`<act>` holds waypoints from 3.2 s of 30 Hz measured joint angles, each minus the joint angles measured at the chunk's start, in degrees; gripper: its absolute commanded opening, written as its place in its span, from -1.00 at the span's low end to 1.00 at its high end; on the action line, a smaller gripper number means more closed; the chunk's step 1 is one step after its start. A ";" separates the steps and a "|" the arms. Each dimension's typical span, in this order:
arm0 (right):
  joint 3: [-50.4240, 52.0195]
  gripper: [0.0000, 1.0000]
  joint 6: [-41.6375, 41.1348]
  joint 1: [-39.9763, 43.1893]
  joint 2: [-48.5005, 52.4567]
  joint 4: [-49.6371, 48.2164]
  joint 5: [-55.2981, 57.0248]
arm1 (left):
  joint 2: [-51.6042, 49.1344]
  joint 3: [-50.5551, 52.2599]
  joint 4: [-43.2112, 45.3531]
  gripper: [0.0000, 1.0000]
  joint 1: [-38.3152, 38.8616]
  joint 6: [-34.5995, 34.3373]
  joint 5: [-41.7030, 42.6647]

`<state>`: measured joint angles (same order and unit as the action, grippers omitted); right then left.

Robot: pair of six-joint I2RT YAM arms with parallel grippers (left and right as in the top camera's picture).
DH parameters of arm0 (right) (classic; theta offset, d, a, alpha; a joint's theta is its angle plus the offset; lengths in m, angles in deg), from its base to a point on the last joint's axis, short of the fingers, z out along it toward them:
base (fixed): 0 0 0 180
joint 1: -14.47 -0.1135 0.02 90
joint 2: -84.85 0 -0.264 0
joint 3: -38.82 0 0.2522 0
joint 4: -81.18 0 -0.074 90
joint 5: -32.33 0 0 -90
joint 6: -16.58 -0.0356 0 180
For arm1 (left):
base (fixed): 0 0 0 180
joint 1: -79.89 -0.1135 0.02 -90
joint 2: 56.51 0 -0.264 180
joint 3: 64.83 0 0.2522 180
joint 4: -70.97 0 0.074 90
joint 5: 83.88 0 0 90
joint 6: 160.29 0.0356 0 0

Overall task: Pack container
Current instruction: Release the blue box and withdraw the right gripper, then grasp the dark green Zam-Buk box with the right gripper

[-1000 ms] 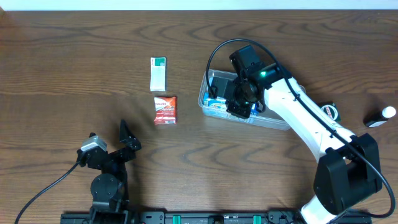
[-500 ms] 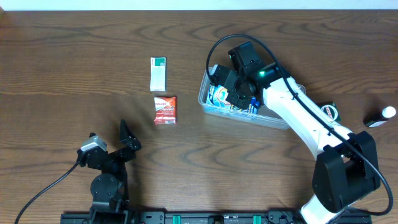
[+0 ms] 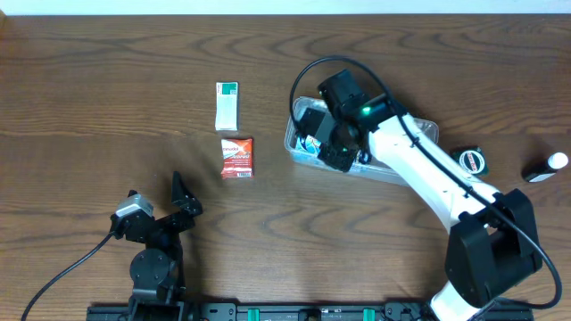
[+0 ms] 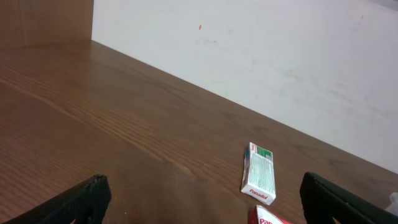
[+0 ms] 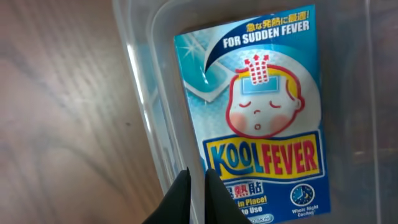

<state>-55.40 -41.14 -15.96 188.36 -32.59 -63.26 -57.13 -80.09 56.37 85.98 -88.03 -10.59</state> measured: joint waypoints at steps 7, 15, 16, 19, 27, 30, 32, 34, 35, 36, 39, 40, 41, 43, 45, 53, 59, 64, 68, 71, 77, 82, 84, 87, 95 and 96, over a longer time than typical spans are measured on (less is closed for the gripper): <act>0.00 -0.98 0.61 -1.81 0.00 3.85 -0.46 | 0.00 0.00 -0.02 0.96 0.00 0.00 0.00; 0.00 -0.98 4.33 -2.03 0.00 9.18 -0.76 | 0.00 0.00 -0.02 0.96 0.00 0.00 0.00; 0.00 -0.97 4.59 -2.03 0.00 9.29 -0.90 | 0.00 0.00 -0.02 0.96 0.00 0.00 0.00; 0.00 -0.97 4.87 -2.03 0.00 8.94 -1.31 | 0.00 0.00 0.00 0.96 0.00 0.00 0.00; -0.07 -0.78 2.27 -2.01 0.00 2.43 -2.38 | 0.00 0.00 -0.02 0.96 0.00 0.00 0.00; -1.11 -0.73 -0.59 -1.60 -0.13 2.12 -2.49 | 0.00 0.00 -0.02 0.96 0.00 0.00 0.00; -2.67 -0.71 -2.86 -0.44 -0.68 2.58 -2.47 | 0.00 0.00 0.00 0.96 0.00 0.00 0.00; -4.00 -0.69 -4.98 1.44 -2.12 3.45 -2.29 | 0.00 0.00 -0.02 0.96 0.00 0.00 0.00; -4.44 -0.65 -6.16 2.97 -3.50 3.93 -2.03 | 0.00 0.00 0.00 0.96 0.00 0.00 0.00; -4.74 -0.60 -7.10 4.57 -5.05 4.74 -1.88 | 0.00 0.00 0.00 0.96 0.00 0.00 0.00; -5.33 -0.30 -9.81 11.43 -11.23 7.76 -1.22 | 0.00 0.00 -0.02 0.96 0.00 0.00 0.02; -5.51 -0.03 -10.29 13.35 -12.70 8.72 -1.03 | 0.00 0.00 -0.02 0.96 0.00 0.00 0.00; -5.81 0.33 -10.84 15.87 -14.27 9.86 -0.87 | 0.00 0.00 -0.02 0.96 0.00 0.02 0.00; -6.23 0.88 -10.99 20.83 -16.68 12.28 -0.59 | 0.00 0.00 -0.02 0.96 0.00 0.00 0.00; -6.49 0.99 -11.13 25.57 -17.75 14.93 -0.17 | 0.00 0.00 0.00 0.96 0.00 0.00 0.00; -2.25 0.98 -10.93 38.07 -14.97 10.91 -0.02 | 0.00 0.00 -0.02 0.96 0.00 0.00 0.00; 3.17 0.99 -10.78 42.66 -8.98 4.31 0.04 | 0.00 0.00 -0.02 0.96 0.00 0.00 0.00; 4.09 0.98 -9.18 43.39 -3.78 2.38 0.33 | 0.00 0.00 -0.02 0.96 0.00 0.00 0.00; 4.09 0.99 -8.22 43.41 -0.70 0.28 2.29 | 0.00 0.00 -0.02 0.96 0.00 0.00 0.00; 4.09 0.98 -7.80 43.76 1.49 -0.39 3.72 | 0.00 0.00 0.00 0.96 0.00 0.00 0.00; 4.33 0.98 -7.74 45.77 3.23 -1.44 4.92 | 0.00 0.00 -0.02 0.96 0.00 0.00 0.00; 5.55 0.99 -7.74 47.41 3.37 -3.41 5.18 | 0.00 0.00 -0.02 0.96 0.00 0.00 0.00; 6.73 0.98 -7.74 48.17 3.45 -4.83 5.16 | 0.00 0.00 0.00 0.96 0.00 0.00 0.00; 9.22 0.99 -7.72 48.85 3.63 -7.93 5.16 | 0.00 0.00 0.00 0.96 0.00 0.00 0.00; 15.61 0.99 -7.58 49.00 3.96 -14.78 5.14 | 0.00 0.00 0.00 0.96 0.00 0.00 0.00; 15.96 0.99 -7.61 49.00 3.96 -15.10 5.14 | 0.00 0.00 -0.02 0.96 0.00 0.00 0.00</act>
<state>-39.45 -48.75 33.04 192.31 -47.69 -58.12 -57.13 -80.09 56.35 85.98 -88.03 -10.59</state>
